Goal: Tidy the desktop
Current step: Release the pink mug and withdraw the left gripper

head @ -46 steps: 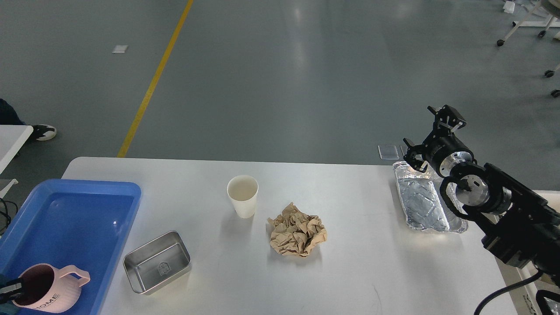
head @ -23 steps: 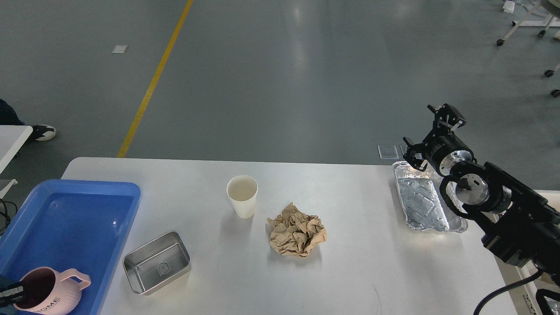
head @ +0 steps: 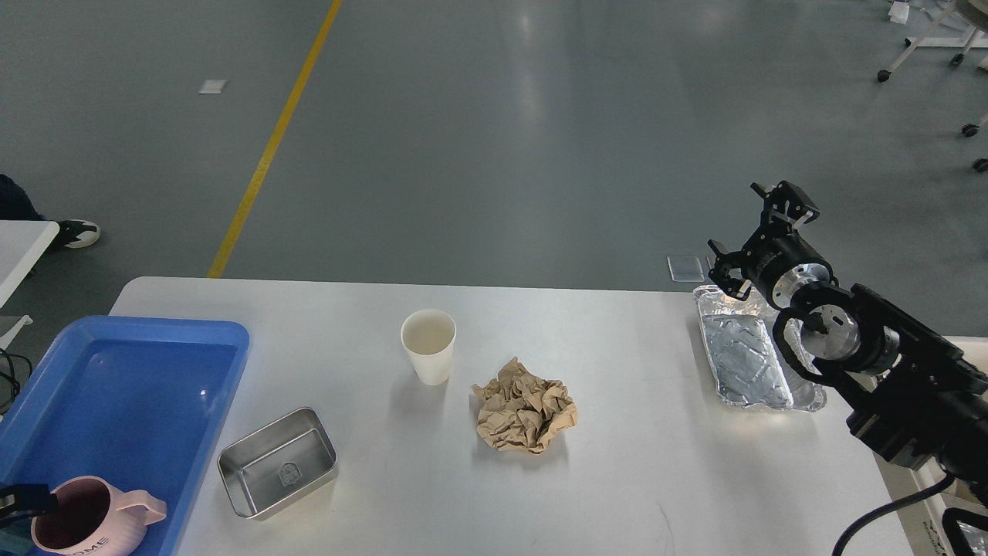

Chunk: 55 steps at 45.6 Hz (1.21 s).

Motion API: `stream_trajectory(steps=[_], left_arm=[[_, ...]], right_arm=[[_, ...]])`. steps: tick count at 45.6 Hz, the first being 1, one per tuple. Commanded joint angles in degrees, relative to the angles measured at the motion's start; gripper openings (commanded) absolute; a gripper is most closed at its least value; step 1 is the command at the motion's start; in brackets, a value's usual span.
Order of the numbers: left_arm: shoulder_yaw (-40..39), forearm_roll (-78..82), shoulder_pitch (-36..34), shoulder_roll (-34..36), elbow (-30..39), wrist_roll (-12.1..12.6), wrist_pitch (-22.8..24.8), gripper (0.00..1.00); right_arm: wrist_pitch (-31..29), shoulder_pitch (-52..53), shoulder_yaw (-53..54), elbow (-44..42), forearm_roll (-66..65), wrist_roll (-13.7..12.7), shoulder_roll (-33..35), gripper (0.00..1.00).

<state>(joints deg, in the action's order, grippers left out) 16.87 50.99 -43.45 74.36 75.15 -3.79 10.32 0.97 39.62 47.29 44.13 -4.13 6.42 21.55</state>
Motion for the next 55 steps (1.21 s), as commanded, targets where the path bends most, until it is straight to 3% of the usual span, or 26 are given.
stream_trajectory(steps=[1, 5, 16, 25, 30, 37, 44, 50, 55], left_arm=[[-1.1, 0.1, -0.1, 1.7, 0.4, -0.8, 1.5, 1.0], [-2.9, 0.1, -0.1, 3.8, 1.5, -2.4, 3.3, 1.0], [-10.1, 0.2, -0.4, 7.7, 2.6, -3.5, 9.0, 1.0], [-16.7, 0.2, -0.5, 13.7, 4.4, -10.4, 15.1, 1.0], [-19.4, 0.2, -0.5, 20.5, 8.5, -14.7, 15.7, 1.0], [-20.6, 0.2, -2.4, 32.0, 14.7, -17.1, 18.3, 1.0], [-21.9, 0.2, -10.9, 40.8, 14.6, -17.2, 29.0, 1.0], [-22.1, 0.6, -20.7, 45.1, 12.9, -15.9, 38.2, 1.0], [-21.9, 1.0, -25.5, 44.6, 12.0, -10.8, 40.3, 1.0]], right_arm=[[0.0, 0.0, 0.0, 0.0, 0.0, 0.0, 0.0, 1.0], [0.0, 0.0, 0.0, 0.0, 0.0, 0.0, 0.0, 1.0], [0.2, 0.2, 0.0, 0.3, 0.0, 0.0, -0.1, 1.0], [0.2, 0.3, 0.0, 0.1, 0.0, 0.0, -0.1, 1.0], [0.2, 0.3, 0.0, -0.1, 0.0, 0.0, 0.2, 1.0], [0.1, 0.3, 0.0, -0.1, 0.0, 0.0, 0.4, 1.0], [0.2, 0.4, 0.1, 0.0, 0.0, 0.0, 0.3, 1.0], [0.2, 0.7, 0.1, 0.0, 0.0, 0.0, -0.1, 1.0], [0.2, 0.8, 0.1, 0.0, 0.0, 0.0, -0.1, 1.0]])
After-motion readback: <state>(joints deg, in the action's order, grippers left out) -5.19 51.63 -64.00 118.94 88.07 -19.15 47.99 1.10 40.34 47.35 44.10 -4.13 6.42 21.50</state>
